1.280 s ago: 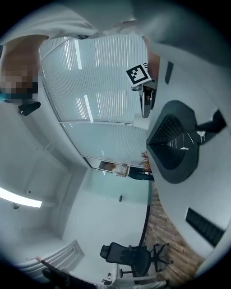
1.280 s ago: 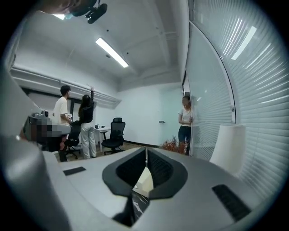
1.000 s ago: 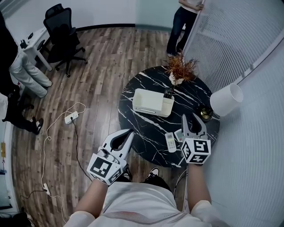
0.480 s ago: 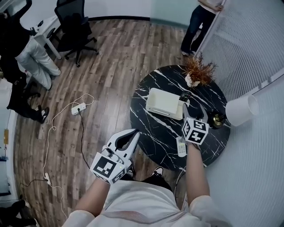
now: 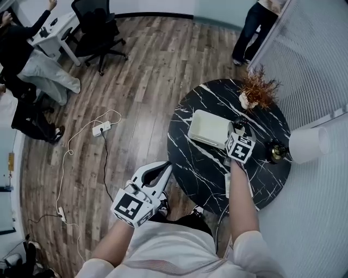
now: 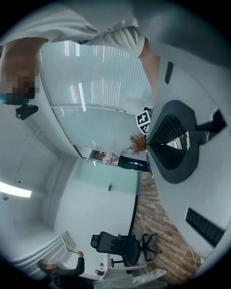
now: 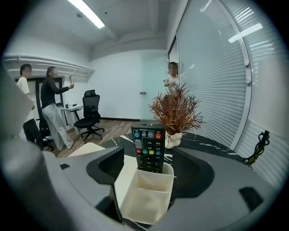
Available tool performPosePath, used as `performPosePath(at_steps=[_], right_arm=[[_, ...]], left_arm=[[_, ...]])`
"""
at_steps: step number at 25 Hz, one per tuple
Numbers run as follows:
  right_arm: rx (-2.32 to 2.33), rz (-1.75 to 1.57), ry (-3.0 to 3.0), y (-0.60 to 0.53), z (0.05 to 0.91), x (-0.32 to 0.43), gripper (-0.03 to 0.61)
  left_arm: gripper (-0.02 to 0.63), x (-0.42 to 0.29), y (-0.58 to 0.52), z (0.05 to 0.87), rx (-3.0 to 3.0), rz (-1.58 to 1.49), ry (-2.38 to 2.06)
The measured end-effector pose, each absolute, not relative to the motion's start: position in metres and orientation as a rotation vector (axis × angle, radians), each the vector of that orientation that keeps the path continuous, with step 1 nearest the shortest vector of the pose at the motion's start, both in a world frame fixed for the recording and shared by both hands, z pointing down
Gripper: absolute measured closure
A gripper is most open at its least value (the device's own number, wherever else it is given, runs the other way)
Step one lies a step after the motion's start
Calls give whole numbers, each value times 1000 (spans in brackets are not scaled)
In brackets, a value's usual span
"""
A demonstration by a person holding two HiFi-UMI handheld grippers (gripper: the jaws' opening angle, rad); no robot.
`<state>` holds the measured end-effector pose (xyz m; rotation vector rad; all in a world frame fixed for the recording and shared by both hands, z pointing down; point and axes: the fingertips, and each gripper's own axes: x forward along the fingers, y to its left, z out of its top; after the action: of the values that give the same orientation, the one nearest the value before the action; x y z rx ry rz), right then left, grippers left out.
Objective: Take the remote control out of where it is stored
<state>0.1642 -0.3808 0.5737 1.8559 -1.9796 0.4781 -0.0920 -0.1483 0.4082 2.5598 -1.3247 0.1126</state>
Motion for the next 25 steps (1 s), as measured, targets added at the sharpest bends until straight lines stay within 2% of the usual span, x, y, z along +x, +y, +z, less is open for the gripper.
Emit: performPosePath(at_steps=[10, 13, 25], right_arm=[[1999, 516, -1907, -399, 592, 167, 270], [2007, 499, -1888, -399, 590, 170, 322], [1990, 535, -1960, -395, 576, 181, 325]], left_arm=[[604, -108, -160, 421, 2530, 152, -1335], [606, -108, -162, 423, 2529, 149, -1332], [604, -97, -151, 418, 2542, 147, -1334]])
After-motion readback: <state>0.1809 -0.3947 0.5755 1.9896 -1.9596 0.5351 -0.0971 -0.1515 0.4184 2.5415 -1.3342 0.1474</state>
